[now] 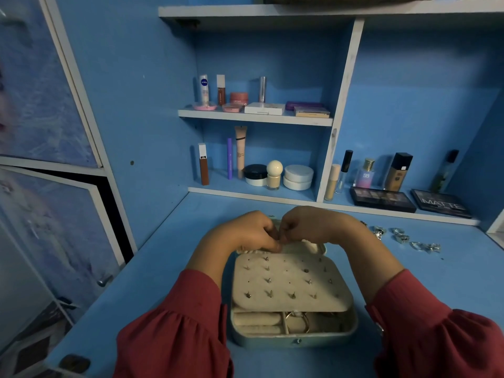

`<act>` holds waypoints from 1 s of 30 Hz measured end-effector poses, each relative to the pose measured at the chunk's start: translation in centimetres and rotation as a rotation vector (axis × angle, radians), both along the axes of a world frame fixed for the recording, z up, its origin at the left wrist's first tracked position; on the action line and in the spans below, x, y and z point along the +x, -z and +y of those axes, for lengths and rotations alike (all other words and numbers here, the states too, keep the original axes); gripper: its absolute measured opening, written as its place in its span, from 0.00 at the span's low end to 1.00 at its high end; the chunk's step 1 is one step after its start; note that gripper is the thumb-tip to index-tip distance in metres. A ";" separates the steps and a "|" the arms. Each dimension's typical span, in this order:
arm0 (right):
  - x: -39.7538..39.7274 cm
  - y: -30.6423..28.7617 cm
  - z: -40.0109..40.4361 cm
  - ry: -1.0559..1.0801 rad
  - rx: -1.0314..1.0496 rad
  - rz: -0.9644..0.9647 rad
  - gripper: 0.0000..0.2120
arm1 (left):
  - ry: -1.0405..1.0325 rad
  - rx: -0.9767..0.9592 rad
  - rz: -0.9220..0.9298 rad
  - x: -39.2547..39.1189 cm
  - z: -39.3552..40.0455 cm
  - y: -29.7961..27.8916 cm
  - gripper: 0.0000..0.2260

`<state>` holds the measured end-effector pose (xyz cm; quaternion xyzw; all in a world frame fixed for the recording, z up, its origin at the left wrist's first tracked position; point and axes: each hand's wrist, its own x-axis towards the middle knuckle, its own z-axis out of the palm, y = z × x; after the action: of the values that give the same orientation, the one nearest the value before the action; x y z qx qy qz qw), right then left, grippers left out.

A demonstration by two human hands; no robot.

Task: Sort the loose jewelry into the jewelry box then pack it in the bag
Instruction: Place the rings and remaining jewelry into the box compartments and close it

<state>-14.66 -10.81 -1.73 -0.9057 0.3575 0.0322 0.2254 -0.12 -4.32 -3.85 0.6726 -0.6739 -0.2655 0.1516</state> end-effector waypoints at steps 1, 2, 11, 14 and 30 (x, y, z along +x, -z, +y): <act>0.0 0.0 -0.1 0.043 0.036 -0.042 0.03 | 0.004 0.011 -0.016 -0.1 0.0 0.0 0.08; -0.1 0.0 -0.1 0.083 0.068 -0.075 0.03 | 0.007 0.019 -0.027 -0.2 0.0 0.0 0.09; 0.3 0.4 0.2 0.061 0.121 -0.004 0.13 | -0.014 0.001 0.018 0.7 0.3 -0.1 0.10; 0.6 0.4 0.4 0.051 0.097 0.010 0.12 | -0.020 -0.012 0.021 0.8 0.2 -0.1 0.09; 0.8 0.4 0.2 0.098 0.032 0.064 0.15 | -0.066 -0.009 -0.022 0.8 0.0 0.2 0.09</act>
<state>-13.91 -10.59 -2.13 -0.8819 0.4078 0.0559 0.2297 0.72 -4.29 -4.08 0.6966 -0.6542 -0.2500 0.1558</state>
